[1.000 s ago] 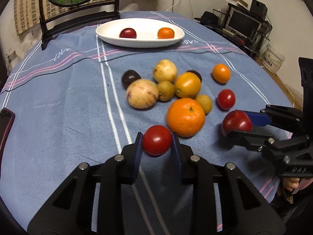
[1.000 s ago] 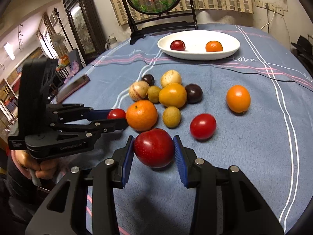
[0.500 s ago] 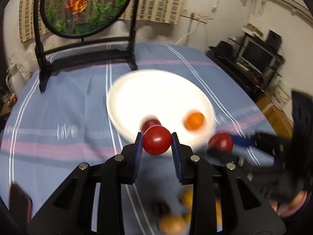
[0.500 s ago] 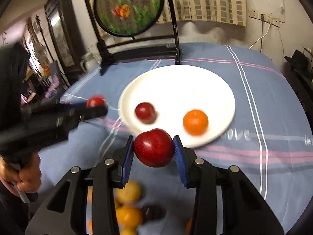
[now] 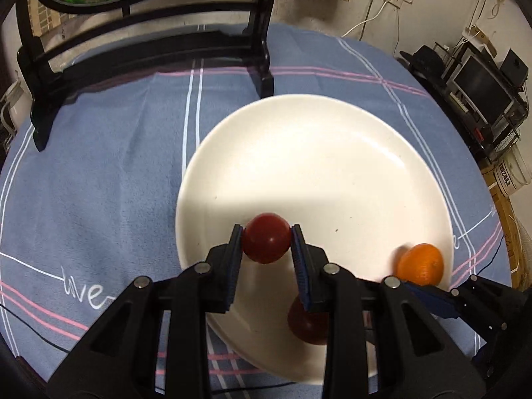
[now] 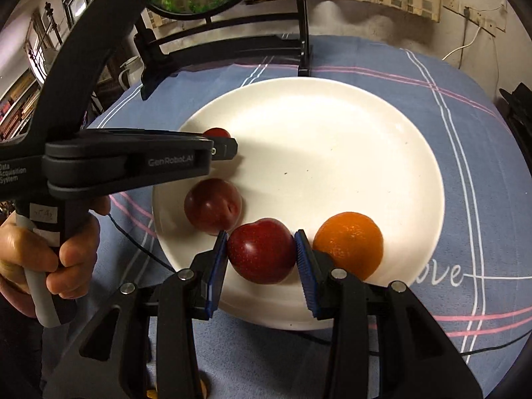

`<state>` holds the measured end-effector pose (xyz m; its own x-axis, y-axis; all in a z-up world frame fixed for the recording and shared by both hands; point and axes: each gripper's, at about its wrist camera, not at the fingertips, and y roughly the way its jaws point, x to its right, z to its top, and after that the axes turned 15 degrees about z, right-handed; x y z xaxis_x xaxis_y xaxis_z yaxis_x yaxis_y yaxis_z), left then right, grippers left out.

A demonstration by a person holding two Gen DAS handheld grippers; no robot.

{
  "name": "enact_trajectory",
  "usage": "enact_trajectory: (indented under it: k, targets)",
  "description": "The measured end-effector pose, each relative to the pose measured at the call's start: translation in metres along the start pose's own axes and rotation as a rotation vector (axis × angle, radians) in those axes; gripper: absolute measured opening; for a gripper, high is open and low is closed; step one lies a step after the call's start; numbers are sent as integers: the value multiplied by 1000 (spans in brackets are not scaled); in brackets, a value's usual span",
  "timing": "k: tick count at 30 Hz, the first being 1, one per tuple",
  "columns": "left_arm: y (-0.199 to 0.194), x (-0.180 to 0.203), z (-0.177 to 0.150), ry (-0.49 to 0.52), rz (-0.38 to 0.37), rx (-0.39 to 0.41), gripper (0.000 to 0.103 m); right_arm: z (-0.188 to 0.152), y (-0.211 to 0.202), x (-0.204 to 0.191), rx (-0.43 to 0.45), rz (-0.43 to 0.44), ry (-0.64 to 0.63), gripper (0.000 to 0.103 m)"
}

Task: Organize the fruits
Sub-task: 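Carry the apple and tomato onto the white plate and open both tools, then grasp an orange with the right tool while the left tool grasps the large tangerine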

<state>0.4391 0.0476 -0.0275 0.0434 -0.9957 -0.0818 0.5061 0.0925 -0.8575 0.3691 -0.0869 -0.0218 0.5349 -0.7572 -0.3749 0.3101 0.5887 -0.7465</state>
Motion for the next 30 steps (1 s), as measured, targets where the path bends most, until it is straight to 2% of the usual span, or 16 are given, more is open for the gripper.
enact_trajectory:
  k: [2, 3, 4, 6, 7, 9, 10, 12, 15, 17, 20, 24, 27, 30]
  targets:
    - [2, 1, 0, 6, 14, 0, 30, 0, 1, -2, -2, -3, -17, 40]
    - [2, 2, -1, 8, 25, 1, 37, 1, 2, -3, -6, -11, -22, 41]
    - [1, 2, -1, 9, 32, 5, 46, 1, 3, -4, -11, -6, -22, 41]
    - [-11, 2, -3, 12, 47, 46, 74, 0, 0, -6, -8, 17, -31, 48]
    - [-20, 2, -5, 12, 67, 73, 77, -1, -5, -8, 11, 6, -42, 51]
    - [-44, -2, -12, 10, 95, 134, 89, -3, -20, -12, 49, 4, -63, 51]
    - [-56, -4, -16, 5, 99, 159, 91, -7, -30, -14, 70, 19, -63, 52]
    - [-83, -9, -32, -10, 101, 201, 96, -17, -49, -17, 115, 41, -59, 62]
    - [-111, -14, -62, -11, 85, 233, 100, -43, -76, -20, 186, 32, -84, 62]
    - [-129, -17, -94, -16, 67, 250, 101, -66, -91, -18, 220, -1, -86, 62]
    - [-143, -18, -139, -24, 51, 247, 101, -92, -105, -13, 250, -32, -56, 62]
    - [-151, -13, -195, -32, -14, 240, 101, -127, -119, 1, 286, -59, 9, 62]
    - [-156, -6, -232, -39, -48, 242, 101, -143, -113, 13, 254, -23, 66, 62]
    - [-154, 0, -258, -36, -78, 210, 101, -150, -109, 18, 221, -50, 99, 62]
